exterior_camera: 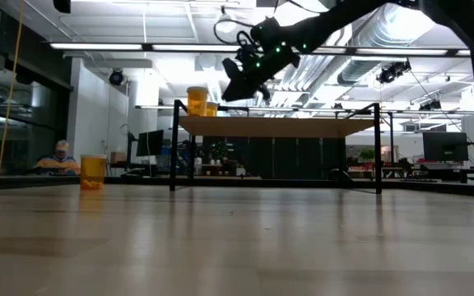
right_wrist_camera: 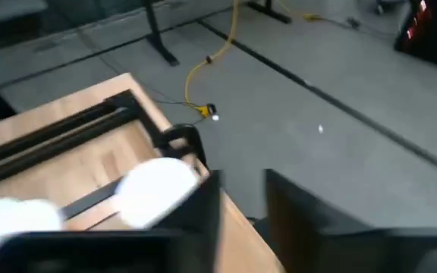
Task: Pick and place medicine bottles onto shelf by color
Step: Put the orange pill bottle on the shelf aligned with the other orange pill bottles
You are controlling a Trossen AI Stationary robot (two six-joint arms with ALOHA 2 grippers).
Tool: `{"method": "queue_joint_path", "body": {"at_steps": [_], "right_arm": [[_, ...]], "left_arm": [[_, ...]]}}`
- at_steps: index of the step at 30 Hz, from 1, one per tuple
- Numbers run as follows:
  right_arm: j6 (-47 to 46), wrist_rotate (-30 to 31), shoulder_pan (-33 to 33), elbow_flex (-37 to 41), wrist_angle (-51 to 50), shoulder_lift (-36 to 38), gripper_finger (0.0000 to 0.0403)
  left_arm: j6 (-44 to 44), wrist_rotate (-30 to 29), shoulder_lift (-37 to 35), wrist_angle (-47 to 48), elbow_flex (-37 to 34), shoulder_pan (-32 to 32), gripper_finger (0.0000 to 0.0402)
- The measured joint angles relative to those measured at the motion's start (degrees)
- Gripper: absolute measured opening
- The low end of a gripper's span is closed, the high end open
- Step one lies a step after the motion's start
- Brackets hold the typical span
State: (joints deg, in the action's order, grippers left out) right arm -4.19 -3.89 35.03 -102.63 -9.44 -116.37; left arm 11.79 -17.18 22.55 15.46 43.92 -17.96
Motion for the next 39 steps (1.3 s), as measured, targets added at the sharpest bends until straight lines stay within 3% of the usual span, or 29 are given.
{"method": "queue_joint_path", "body": {"at_steps": [2,9,33,39], "right_arm": [[-3.1,-0.4,0.9,0.0,3.3,-0.7,0.0017],[-6.1,-5.1,1.9,-0.1,4.8,-4.3,0.0004],[-1.6,-16.0,1.2,-0.1,4.3,-5.6,0.0],[0.1,-16.3,0.8,-0.1,2.8,-5.6,0.0]], "left_arm": [[0.0,-0.2,0.0,0.0,0.0,0.0,0.0],[0.2,-0.3,0.0,0.0,0.0,0.0,0.0],[0.0,-0.4,0.0,0.0,0.0,0.0,0.0],[0.0,-0.4,0.0,0.1,0.0,0.0,0.0]]}}
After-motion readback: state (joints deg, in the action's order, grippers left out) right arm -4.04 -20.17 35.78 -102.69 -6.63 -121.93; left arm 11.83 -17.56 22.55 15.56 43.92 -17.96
